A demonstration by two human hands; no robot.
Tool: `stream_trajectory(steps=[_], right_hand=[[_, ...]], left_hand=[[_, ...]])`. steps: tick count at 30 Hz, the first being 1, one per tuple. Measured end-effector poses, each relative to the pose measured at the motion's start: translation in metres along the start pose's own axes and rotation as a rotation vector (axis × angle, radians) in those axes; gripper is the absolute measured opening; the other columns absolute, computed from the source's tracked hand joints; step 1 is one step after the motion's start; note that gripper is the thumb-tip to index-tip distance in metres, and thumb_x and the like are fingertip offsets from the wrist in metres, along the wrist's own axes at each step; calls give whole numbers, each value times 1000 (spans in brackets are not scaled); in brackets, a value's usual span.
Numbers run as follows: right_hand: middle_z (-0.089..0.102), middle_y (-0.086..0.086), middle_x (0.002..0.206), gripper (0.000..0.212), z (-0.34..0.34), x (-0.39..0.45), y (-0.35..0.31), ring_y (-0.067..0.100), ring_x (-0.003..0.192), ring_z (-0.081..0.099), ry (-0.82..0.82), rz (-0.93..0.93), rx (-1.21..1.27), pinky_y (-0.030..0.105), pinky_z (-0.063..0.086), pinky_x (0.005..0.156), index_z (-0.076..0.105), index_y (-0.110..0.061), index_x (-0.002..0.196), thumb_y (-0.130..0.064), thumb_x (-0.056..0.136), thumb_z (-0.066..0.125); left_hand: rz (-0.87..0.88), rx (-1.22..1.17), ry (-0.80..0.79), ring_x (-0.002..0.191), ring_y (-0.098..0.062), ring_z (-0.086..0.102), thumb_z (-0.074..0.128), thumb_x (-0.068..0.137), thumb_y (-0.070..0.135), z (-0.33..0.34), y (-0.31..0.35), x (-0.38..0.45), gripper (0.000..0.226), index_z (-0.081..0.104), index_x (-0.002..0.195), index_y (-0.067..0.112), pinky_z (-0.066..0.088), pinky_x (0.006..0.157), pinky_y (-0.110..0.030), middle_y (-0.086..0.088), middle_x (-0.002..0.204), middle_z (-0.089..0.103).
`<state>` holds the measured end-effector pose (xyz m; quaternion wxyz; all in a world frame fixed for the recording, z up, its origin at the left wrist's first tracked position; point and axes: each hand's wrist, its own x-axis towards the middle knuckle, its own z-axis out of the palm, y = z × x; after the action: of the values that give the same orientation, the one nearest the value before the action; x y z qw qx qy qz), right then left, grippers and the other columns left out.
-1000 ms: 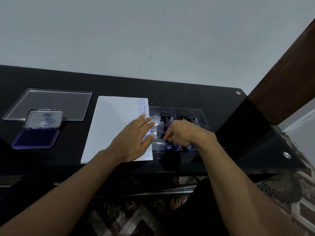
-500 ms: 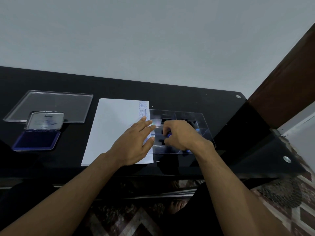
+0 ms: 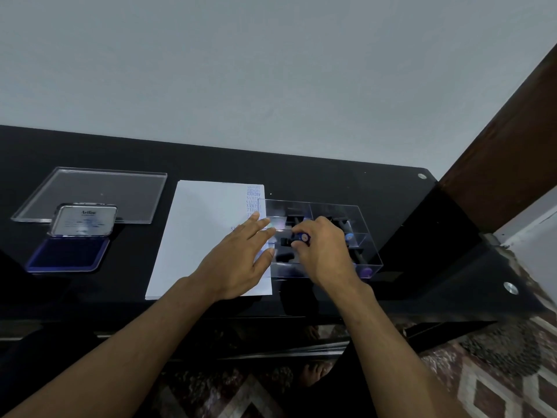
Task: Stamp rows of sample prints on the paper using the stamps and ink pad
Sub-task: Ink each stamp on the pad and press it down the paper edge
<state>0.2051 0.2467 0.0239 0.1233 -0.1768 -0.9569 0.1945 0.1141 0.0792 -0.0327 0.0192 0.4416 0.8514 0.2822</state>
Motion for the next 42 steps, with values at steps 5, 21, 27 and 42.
stream_trajectory(steps=[5,21,27,42], right_hand=[[48,-7,97,19,5,-8,-2,2,80,46,79,2,64,2,32,62,69,-17,107,-13,89,68],[53,0,117,26,33,-5,-123,6,90,53,118,-144,216,16,50,90,68,-14,116,-16,90,68],[49,-6,105,24,72,-2,-187,4,80,49,41,-296,255,-1,35,68,69,-14,114,-11,91,62],[59,2,119,29,127,11,-298,8,101,51,-203,-575,158,13,37,87,65,-14,124,-14,96,58]], left_hand=[[-10,-13,-6,147,2,0,34,101,53,1,0,1,58,39,153,26,10,117,-26,10,165,22],[-246,232,74,155,-12,4,15,96,66,-76,-73,-83,72,29,156,28,12,124,-38,6,167,16],[-369,299,128,153,-19,17,24,97,61,-114,-114,-144,70,38,153,22,20,124,-42,0,162,29],[-636,350,189,153,-26,17,17,93,65,-145,-194,-228,78,39,152,19,17,124,-48,-8,161,31]])
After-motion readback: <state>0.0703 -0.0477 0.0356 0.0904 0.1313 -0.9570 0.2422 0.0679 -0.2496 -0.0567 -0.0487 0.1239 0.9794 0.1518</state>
